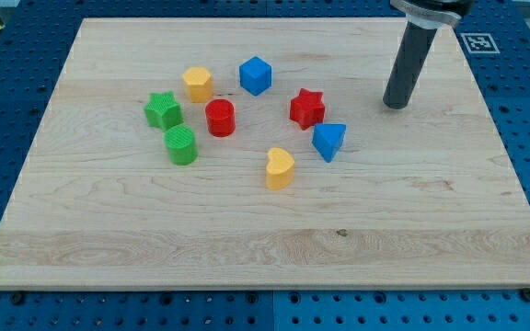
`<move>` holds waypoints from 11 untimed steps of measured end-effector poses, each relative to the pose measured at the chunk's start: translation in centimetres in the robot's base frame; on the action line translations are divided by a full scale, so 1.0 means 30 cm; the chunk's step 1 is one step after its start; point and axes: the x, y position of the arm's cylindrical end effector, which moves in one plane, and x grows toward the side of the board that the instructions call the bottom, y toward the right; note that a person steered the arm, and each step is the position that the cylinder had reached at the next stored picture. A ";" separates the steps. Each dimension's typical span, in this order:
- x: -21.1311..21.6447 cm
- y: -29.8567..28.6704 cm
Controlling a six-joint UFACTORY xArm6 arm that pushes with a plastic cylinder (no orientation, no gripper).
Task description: Move the arm to the right center
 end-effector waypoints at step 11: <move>0.089 0.021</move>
